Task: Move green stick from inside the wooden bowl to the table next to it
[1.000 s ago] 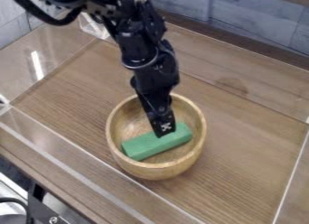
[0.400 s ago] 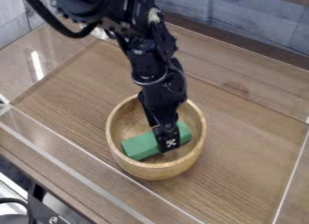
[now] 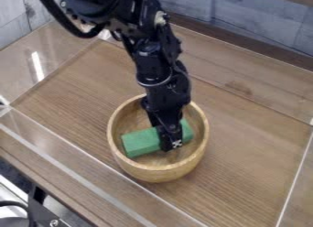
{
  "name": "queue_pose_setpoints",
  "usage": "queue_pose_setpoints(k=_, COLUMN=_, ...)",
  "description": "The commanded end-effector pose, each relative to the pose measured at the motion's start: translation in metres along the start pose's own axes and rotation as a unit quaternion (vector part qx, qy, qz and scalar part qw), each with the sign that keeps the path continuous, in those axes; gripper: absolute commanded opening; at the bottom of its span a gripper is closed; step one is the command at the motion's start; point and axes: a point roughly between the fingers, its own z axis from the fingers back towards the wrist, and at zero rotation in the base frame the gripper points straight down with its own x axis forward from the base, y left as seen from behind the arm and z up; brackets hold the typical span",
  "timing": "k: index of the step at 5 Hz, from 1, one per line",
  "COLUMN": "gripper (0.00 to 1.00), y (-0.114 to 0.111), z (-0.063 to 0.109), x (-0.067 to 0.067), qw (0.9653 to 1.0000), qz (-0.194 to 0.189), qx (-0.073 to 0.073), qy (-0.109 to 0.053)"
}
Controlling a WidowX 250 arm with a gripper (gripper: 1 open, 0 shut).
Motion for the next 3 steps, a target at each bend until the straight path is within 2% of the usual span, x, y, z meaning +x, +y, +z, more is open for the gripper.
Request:
queue_pose_setpoints(k=1, gripper=0.0, y=0.0015, z=0.0169, x=0.0147, qw=0.9996, qz=0.012, qx=0.013, qy=-0.024)
queue_pose_setpoints(k=3, gripper=0.0, y=0.0067, z=0.0086, x=0.0207, qw=0.9991, qz=0.032, qx=0.006, qy=-0.028)
